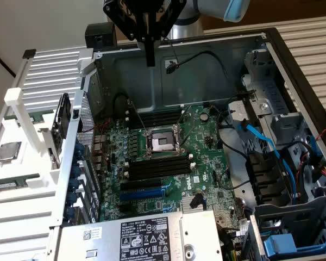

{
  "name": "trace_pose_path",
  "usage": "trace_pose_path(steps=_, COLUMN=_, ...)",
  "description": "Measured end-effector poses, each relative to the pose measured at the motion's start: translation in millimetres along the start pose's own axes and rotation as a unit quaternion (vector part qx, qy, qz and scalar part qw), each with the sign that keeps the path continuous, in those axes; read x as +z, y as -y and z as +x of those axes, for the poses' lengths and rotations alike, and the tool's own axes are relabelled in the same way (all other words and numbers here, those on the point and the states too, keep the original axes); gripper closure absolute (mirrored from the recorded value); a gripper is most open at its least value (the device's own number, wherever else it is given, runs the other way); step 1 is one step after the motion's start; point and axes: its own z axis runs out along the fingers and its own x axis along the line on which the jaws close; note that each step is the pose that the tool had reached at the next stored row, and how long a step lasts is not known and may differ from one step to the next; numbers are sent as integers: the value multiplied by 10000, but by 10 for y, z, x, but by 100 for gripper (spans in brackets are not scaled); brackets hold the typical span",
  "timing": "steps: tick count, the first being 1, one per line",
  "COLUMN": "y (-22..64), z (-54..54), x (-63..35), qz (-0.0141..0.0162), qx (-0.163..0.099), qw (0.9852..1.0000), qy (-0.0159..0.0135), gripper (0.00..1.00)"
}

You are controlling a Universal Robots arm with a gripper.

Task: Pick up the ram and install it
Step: 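Reach for the ram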

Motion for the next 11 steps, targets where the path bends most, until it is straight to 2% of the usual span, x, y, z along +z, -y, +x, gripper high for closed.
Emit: trace_pose_path(steps=11, y=0, z=0, x=0, qz=0, qx=0, qw=10000, qy=0, gripper=90)
